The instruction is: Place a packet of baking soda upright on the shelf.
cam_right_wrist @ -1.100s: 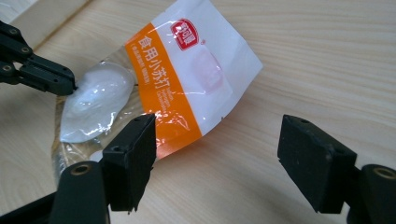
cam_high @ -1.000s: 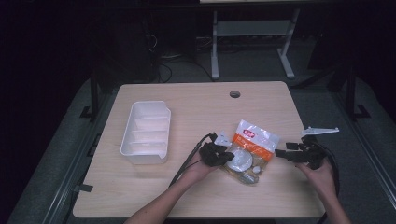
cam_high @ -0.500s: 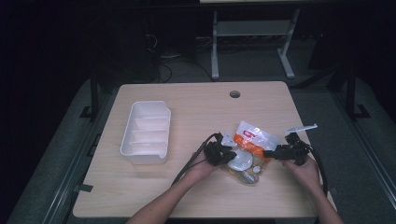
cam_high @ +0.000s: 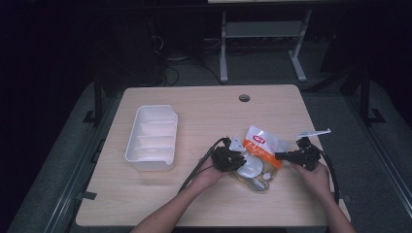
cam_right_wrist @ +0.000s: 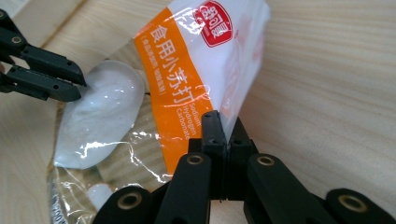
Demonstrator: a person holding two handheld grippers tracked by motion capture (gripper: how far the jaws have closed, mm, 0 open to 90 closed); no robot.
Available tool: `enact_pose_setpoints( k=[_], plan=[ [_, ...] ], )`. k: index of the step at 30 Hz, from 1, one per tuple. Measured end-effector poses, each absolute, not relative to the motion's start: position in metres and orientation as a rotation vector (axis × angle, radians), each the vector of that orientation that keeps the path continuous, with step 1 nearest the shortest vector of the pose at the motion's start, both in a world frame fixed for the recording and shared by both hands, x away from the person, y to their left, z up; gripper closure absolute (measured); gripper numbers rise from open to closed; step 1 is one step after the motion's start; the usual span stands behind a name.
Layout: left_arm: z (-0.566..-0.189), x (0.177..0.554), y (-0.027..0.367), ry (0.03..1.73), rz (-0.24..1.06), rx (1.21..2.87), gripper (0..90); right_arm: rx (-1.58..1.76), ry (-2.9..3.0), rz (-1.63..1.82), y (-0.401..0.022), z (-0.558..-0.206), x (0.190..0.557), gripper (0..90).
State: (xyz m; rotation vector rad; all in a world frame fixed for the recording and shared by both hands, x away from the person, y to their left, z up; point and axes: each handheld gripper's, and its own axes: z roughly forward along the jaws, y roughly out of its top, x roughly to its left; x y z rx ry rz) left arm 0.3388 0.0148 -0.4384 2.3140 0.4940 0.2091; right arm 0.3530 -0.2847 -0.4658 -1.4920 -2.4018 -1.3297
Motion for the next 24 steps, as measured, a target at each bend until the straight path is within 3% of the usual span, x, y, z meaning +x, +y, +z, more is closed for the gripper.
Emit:
enact_pose_setpoints(
  k=[24],
  plan=[
    [-0.439,0.319,0.088,0.599,0.114,2.188,57.9,-1.359,-2.536,-1.428,-0.269,-0.422,0.339,89.9]
  ],
)
